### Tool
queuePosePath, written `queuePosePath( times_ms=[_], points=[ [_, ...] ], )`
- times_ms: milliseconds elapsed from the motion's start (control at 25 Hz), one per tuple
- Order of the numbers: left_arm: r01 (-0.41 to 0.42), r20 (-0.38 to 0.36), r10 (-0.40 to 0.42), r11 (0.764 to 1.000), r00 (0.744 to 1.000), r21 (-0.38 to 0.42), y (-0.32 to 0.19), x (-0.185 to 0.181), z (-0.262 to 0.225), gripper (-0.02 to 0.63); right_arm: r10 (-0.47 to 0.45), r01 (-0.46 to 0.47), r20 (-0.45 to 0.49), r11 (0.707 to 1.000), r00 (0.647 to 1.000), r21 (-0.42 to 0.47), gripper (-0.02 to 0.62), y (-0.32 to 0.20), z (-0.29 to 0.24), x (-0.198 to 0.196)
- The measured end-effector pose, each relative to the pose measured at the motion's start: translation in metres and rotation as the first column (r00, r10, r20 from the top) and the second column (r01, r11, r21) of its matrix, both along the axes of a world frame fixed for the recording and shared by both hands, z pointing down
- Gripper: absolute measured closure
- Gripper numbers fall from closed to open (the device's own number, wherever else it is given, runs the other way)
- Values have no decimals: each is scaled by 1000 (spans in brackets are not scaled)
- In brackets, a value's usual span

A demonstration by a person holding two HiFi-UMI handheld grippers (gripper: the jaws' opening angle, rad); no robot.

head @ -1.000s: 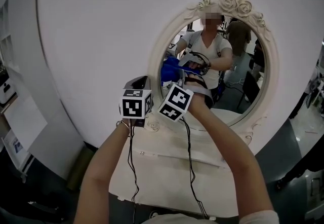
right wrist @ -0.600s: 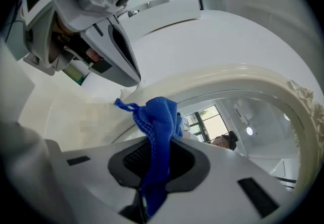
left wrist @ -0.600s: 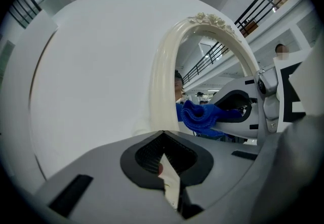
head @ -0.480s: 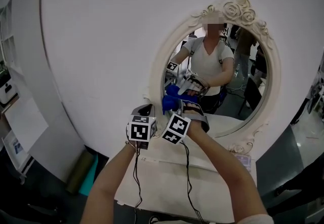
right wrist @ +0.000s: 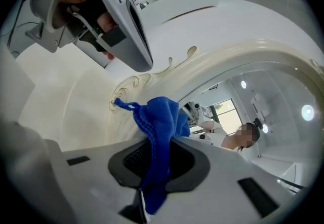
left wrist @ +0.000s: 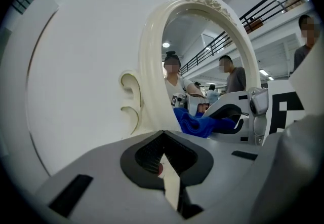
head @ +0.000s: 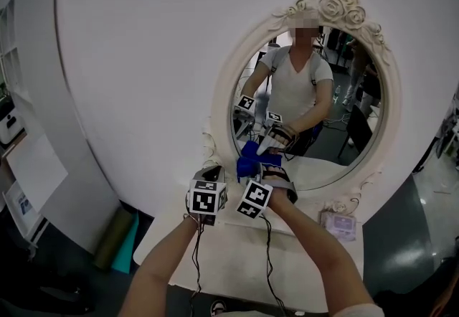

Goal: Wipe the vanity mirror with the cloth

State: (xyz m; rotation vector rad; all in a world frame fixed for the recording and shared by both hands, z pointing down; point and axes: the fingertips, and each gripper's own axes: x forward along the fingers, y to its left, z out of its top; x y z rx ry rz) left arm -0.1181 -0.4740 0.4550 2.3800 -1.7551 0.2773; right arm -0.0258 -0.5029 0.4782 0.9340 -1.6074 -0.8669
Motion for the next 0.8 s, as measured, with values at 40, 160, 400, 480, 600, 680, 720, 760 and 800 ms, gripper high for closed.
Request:
queuePosePath(
  times_ms=[40, 160, 400, 480, 600, 680, 720, 760, 800],
  points=[
    [-4, 1, 4, 1000, 1000, -11, 2, 2, 7, 603, 4, -4, 0, 1000, 1000, -13, 529, 1, 8, 3],
    [-10, 4, 10, 999, 1000, -46, 6, 6, 28, 601, 16, -17, -9, 999, 1000, -47, 529, 3, 30, 14],
    [-23, 17, 25, 994, 1000, -105, 12, 13, 57, 602, 38, -37, 12, 995, 999, -96, 529, 5, 51, 24],
    [-27, 17, 29, 994, 999, -104, 12, 15, 57, 603, 38, -36, 19, 995, 999, -94, 529, 5, 47, 26],
    [-34, 18, 35, 996, 999, -85, 9, 17, 44, 602, 29, -26, 30, 996, 999, -89, 529, 10, 31, 30],
    [-42, 32, 44, 997, 998, -60, 5, 21, 28, 603, 11, -9, 30, 996, 999, -84, 529, 14, 13, 34],
    [-47, 41, 49, 998, 998, -43, 3, 25, 18, 603, 0, 3, 27, 997, 1000, -79, 529, 16, 3, 36],
    [-53, 47, 54, 998, 997, -23, 1, 28, 6, 602, -12, 14, 23, 997, 1000, -71, 529, 18, -10, 38],
    [-58, 51, 58, 998, 997, -2, -1, 32, -7, 603, -23, 24, 18, 998, 1000, -60, 529, 19, -23, 41]
  ],
)
